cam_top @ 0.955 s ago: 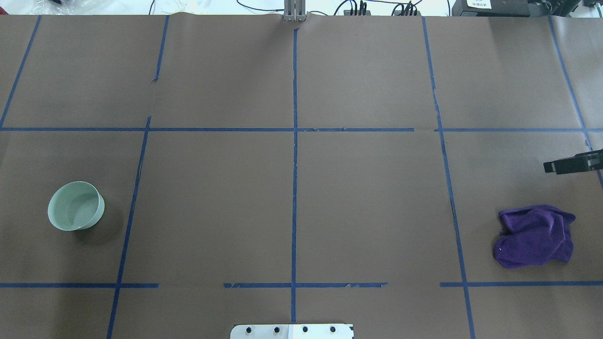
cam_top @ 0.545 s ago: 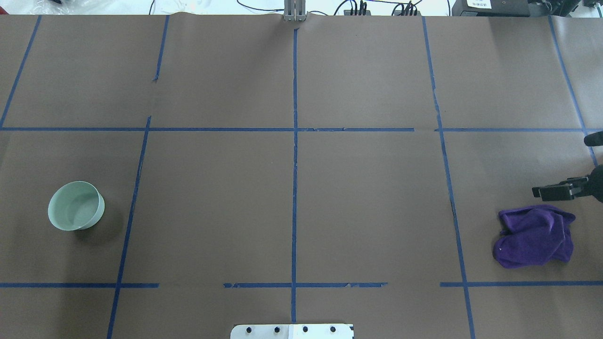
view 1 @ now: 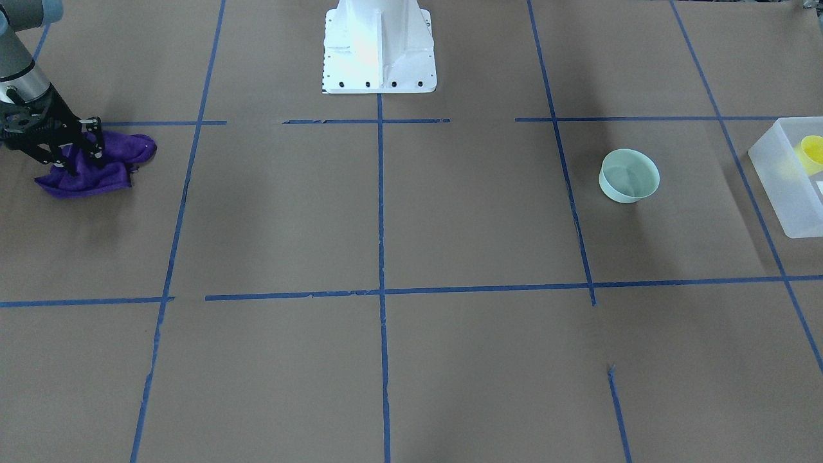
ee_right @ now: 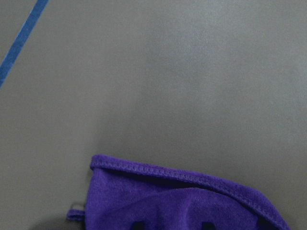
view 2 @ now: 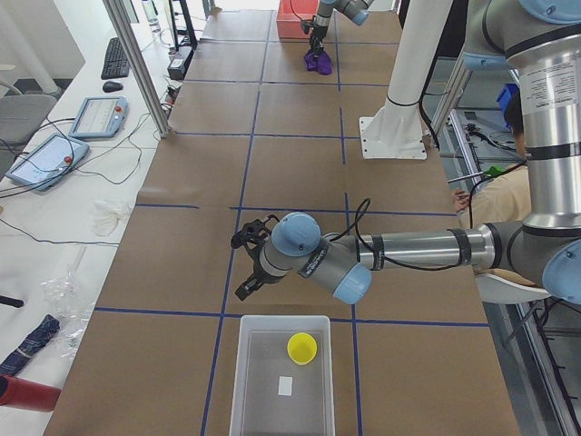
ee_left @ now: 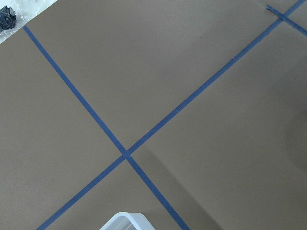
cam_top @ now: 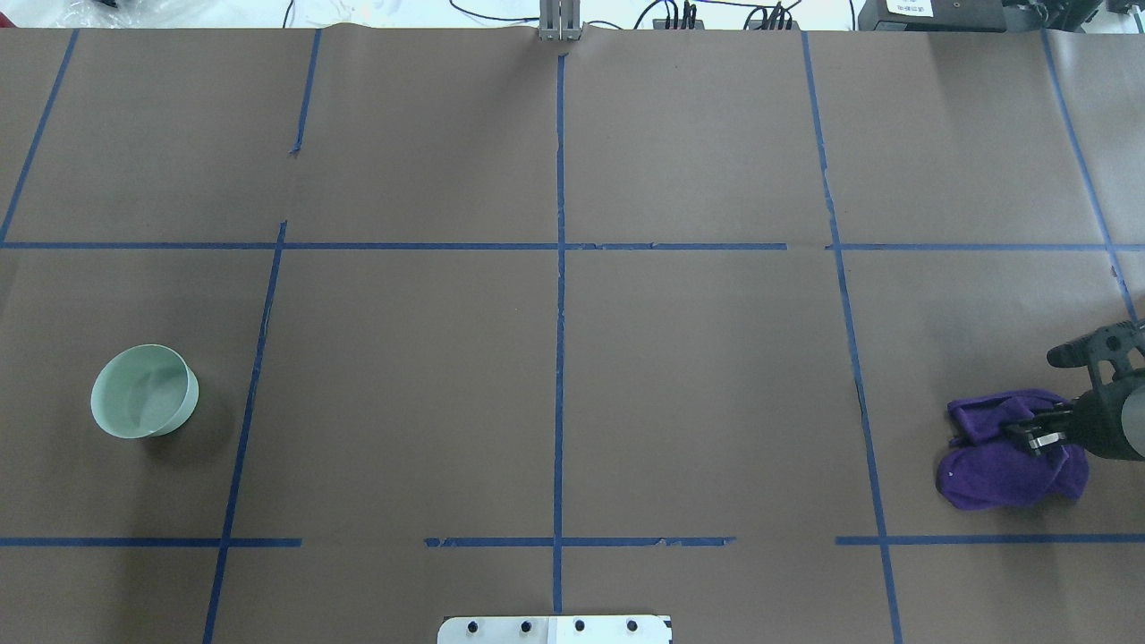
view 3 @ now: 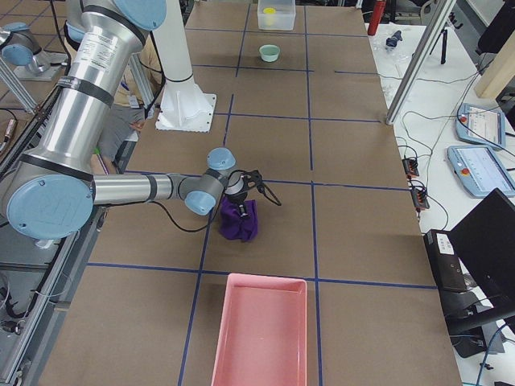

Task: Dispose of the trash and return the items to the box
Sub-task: 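Reach the right gripper down to the purple cloth and grasp it, then lift the purple cloth with the right gripper and drop it into the pink box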

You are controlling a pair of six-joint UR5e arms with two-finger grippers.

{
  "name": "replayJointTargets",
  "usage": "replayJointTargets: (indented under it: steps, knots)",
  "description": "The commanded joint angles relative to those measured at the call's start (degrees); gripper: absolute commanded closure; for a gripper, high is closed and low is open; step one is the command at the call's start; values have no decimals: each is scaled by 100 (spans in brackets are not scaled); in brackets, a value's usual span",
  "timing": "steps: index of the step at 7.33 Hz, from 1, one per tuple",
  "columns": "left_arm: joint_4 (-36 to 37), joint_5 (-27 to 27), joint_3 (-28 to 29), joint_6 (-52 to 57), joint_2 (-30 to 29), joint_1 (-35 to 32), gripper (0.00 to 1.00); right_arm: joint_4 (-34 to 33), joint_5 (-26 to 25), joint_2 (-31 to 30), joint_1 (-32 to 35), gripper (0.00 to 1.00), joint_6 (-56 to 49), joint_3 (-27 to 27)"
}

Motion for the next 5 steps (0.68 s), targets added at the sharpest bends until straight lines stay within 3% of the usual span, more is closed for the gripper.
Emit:
replayJointTargets:
  steps: [1,3,5]
  knots:
    - [0,0,0,-10,-33,0,0,-29,-206,17,-120,100,-321,8]
    - [-9,0,-26,-245,-42,0,0,-212,-41,9,710,100,-1933,17]
    - [-9,0,-140,-492,-42,0,0,-834,1526,114,2620,100,-3548,44]
